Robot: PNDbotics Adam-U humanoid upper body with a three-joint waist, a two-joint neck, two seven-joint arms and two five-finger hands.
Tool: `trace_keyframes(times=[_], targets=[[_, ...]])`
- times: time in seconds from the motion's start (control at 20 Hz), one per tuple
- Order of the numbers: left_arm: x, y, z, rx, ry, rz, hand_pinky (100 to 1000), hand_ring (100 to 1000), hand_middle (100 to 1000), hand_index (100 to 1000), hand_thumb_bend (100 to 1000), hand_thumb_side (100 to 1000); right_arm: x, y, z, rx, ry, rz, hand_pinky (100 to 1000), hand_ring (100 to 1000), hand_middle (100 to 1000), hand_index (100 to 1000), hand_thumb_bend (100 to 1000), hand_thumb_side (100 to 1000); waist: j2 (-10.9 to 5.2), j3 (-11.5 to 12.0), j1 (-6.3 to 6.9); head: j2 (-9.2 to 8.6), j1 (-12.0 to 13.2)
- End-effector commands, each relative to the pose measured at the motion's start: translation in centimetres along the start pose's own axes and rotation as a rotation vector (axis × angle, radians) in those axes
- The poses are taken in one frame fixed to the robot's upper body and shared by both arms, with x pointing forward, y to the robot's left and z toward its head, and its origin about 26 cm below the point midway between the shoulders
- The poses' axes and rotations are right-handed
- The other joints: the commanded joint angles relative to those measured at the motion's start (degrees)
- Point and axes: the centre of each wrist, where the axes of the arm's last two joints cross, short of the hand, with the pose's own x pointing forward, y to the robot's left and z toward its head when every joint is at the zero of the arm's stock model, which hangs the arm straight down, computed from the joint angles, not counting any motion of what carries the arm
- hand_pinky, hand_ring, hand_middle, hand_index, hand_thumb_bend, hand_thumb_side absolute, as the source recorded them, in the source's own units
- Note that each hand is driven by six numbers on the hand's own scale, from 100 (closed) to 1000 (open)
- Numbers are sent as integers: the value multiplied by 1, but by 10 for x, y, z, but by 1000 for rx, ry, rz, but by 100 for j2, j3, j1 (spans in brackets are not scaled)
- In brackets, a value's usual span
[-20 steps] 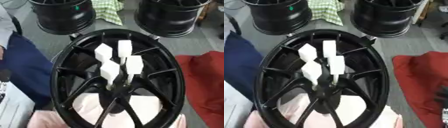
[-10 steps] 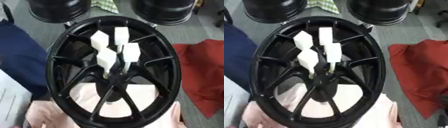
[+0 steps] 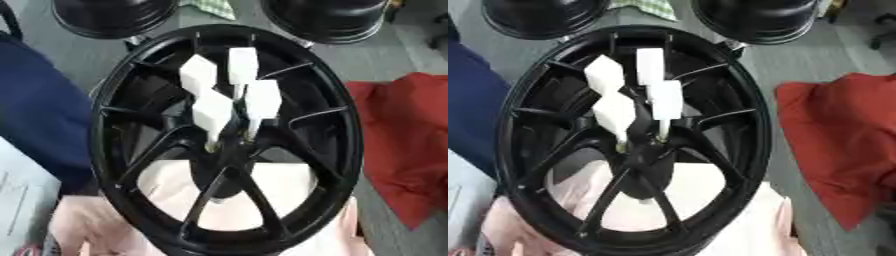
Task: Pull the pin out of the wheel hub.
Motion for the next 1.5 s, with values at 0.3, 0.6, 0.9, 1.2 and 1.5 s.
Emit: trace_keyframes(times=[0.3,0.6,0.9,1.2,1.5], targets=[[8,7,-5,-14,-39,-39,709,523,558,758,707,471,-5,-35,-38,220,-89,104,823,780,756,814,100,612,-49,-21,-53,-40,31],[8,8,-5,-17,-35,-39,709,523,559,757,707,470,-4,-55,-70,294,-121,75,812,781,761,814,100,693,-88,5,-82,4,-62],[8,6,-5,-19,-28,-34,709,523,559,757,709,468,0,-75,-97,318,-169,36,797,776,762,810,100,714,-119,83,-85,22,-193],[8,4,-4,-9,-19,-15,709,523,560,755,712,466,10,-104,-130,336,-242,5,788,784,780,810,100,738,-186,172,-92,167,-284],[7,2,-5,-16,-17,-6,708,523,560,755,714,466,18,-133,-148,315,-269,-70,776,779,780,808,100,725,-230,227,-122,180,-400]])
